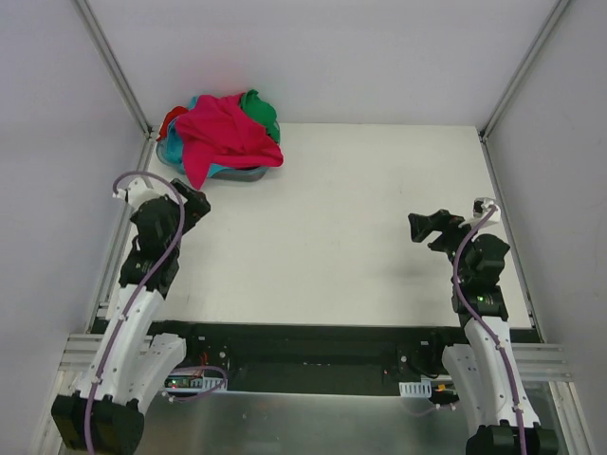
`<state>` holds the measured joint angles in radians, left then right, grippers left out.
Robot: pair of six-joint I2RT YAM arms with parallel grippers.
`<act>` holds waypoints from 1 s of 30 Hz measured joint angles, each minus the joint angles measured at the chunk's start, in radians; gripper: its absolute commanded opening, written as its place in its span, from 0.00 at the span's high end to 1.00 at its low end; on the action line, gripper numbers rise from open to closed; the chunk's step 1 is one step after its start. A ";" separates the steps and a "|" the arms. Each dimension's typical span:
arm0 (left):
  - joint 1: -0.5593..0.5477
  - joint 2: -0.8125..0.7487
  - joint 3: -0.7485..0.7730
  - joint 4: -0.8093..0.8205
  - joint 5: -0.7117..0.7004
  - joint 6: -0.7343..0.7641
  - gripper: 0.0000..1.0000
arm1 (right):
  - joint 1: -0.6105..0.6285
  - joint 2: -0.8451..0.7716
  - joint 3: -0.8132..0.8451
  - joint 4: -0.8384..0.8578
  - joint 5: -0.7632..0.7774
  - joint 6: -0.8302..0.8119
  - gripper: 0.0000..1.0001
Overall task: Fold and stack the t-shirts
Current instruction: Grab crumpled tshirt from bin with the left arm
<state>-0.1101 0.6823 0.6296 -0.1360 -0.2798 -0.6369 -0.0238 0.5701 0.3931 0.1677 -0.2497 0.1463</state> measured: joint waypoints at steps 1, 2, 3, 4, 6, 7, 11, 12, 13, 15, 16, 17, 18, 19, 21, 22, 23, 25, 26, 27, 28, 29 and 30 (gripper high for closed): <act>0.000 0.043 0.031 -0.005 0.000 0.001 0.01 | 0.000 0.000 0.000 0.000 -0.001 0.000 0.05; 0.000 0.101 0.074 -0.004 0.002 0.002 0.01 | 0.000 0.000 -0.001 0.000 -0.003 -0.002 0.05; 0.000 0.161 0.117 -0.004 0.003 0.005 0.01 | 0.000 0.002 -0.001 0.000 -0.008 -0.003 0.05; 0.000 0.229 0.169 -0.002 0.008 0.012 0.01 | 0.000 0.003 -0.001 0.000 -0.016 -0.006 0.05; 0.000 0.365 0.272 -0.002 0.013 0.031 0.01 | 0.000 0.010 0.000 -0.004 -0.031 -0.011 0.05; 0.000 0.439 0.332 -0.011 0.020 0.045 0.01 | 0.000 0.015 0.000 -0.008 -0.034 -0.014 0.05; 0.001 0.724 0.594 -0.016 0.068 0.097 0.01 | 0.000 0.043 0.013 -0.054 -0.030 -0.021 0.05; 0.001 0.791 0.655 -0.019 0.080 0.110 0.01 | 0.000 0.048 0.014 -0.062 -0.024 -0.024 0.04; 0.001 0.858 0.719 -0.023 0.095 0.126 0.01 | 0.000 0.049 0.014 -0.068 -0.019 -0.024 0.05; 0.001 0.992 0.844 -0.032 0.124 0.156 0.01 | 0.000 0.050 0.014 -0.076 -0.005 -0.028 0.04; 0.001 1.046 0.894 -0.038 0.138 0.167 0.01 | 0.000 0.050 0.014 -0.076 0.002 -0.029 0.04; 0.001 1.112 0.957 -0.050 0.158 0.181 0.01 | 0.000 0.050 0.014 -0.076 0.007 -0.030 0.04; 0.001 1.185 1.027 -0.066 0.176 0.192 0.01 | 0.000 0.049 0.014 -0.076 0.010 -0.032 0.05; 0.001 1.235 1.071 -0.071 0.188 0.201 0.01 | 0.000 0.048 0.014 -0.076 0.013 -0.032 0.04; 0.001 1.346 1.172 -0.107 0.215 0.217 0.04 | 0.000 0.043 0.014 -0.076 0.026 -0.034 0.05; 0.001 1.391 1.211 -0.120 0.226 0.221 0.10 | 0.000 0.042 0.014 -0.076 0.032 -0.035 0.05; 0.001 1.435 1.247 -0.134 0.237 0.225 0.16 | 0.000 0.040 0.014 -0.076 0.037 -0.036 0.04; 0.001 1.510 1.306 -0.162 0.266 0.230 0.38 | 0.000 0.039 0.014 -0.076 0.047 -0.038 0.05; 0.001 1.540 1.331 -0.172 0.278 0.230 0.55 | 0.000 0.040 0.014 -0.076 0.052 -0.040 0.05; 0.001 1.559 1.350 -0.181 0.282 0.229 0.68 | 0.000 0.040 0.014 -0.076 0.054 -0.042 0.05; 0.001 1.579 1.371 -0.192 0.291 0.232 0.83 | 0.000 0.041 0.014 -0.076 0.056 -0.043 0.05; 0.003 1.588 1.379 -0.198 0.296 0.223 0.97 | 0.000 0.042 0.014 -0.076 0.057 -0.045 0.05; 0.007 1.590 1.384 -0.204 0.301 0.219 1.00 | 0.000 0.045 0.014 -0.076 0.059 -0.046 0.05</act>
<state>-0.1032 2.2719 2.0136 -0.3397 0.0208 -0.4183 -0.0242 0.6151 0.4076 0.0914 -0.1909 0.1001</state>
